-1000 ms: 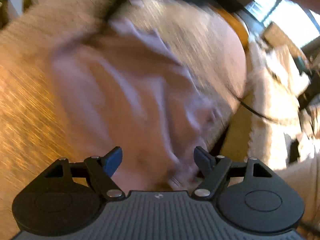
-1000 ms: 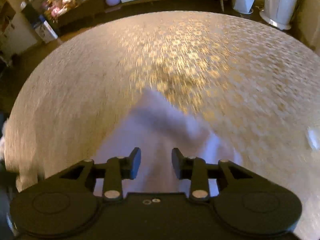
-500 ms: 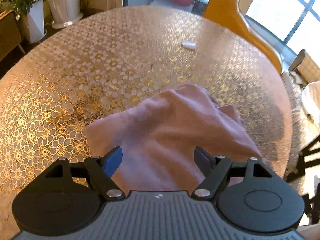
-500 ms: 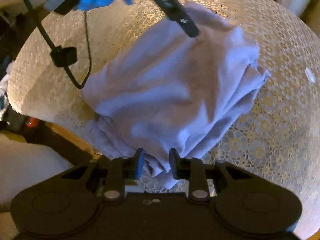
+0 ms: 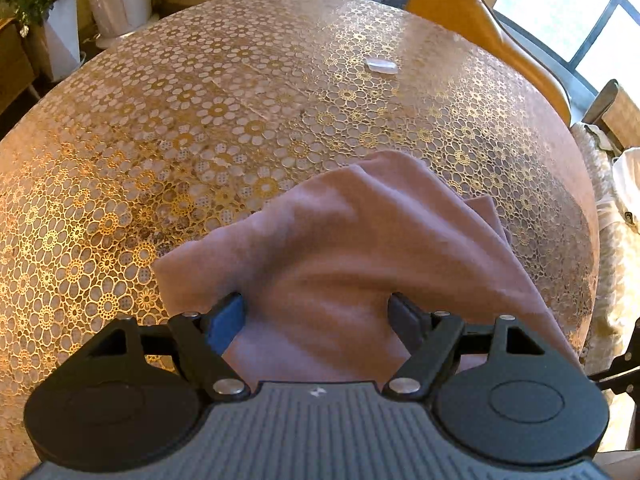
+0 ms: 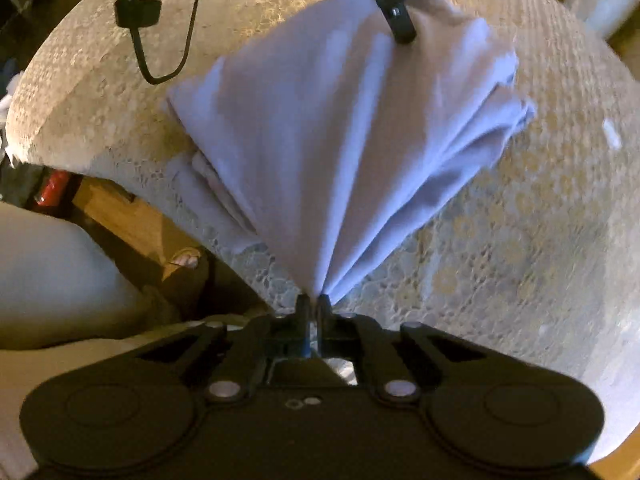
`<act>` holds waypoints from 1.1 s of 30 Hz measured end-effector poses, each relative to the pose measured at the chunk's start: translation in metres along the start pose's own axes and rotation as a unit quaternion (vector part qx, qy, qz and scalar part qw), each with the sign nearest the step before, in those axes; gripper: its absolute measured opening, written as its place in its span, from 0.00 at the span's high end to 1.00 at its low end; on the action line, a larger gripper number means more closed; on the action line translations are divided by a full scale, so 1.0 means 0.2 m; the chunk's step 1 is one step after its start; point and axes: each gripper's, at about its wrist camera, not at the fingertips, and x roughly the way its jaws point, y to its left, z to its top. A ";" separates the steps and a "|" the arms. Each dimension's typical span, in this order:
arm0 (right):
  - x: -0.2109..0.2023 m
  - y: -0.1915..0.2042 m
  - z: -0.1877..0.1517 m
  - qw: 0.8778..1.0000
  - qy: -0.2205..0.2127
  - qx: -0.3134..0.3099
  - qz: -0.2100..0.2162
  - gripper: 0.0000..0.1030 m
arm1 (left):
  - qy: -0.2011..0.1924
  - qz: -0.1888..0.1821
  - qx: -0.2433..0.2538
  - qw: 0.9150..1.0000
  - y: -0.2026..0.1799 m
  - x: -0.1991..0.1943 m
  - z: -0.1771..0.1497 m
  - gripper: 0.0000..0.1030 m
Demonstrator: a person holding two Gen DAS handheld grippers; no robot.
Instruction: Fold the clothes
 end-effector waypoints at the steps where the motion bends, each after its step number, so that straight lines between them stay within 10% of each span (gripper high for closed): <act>1: 0.00 0.00 0.01 1.000 0.000 0.002 0.008 0.00 | 0.000 0.001 0.004 1.000 -0.01 -0.01 -0.01 0.24; 7: -0.17 -0.20 0.12 0.994 -0.055 0.081 0.051 0.00 | -0.004 0.000 0.041 0.999 -0.13 -0.11 -0.11 0.24; 17: -0.10 -0.37 0.51 0.986 -0.132 0.104 -0.006 0.00 | 0.032 -0.008 0.069 0.997 -0.33 -0.14 -0.40 0.24; 23: 0.12 -0.47 0.45 0.990 -0.054 0.120 -0.058 0.00 | 0.041 -0.019 0.027 0.999 -0.30 -0.10 -0.43 0.24; 33: -0.05 -0.64 0.32 0.968 -0.074 0.239 0.013 0.00 | 0.036 -0.007 -0.103 0.994 -0.11 -0.19 -0.36 0.24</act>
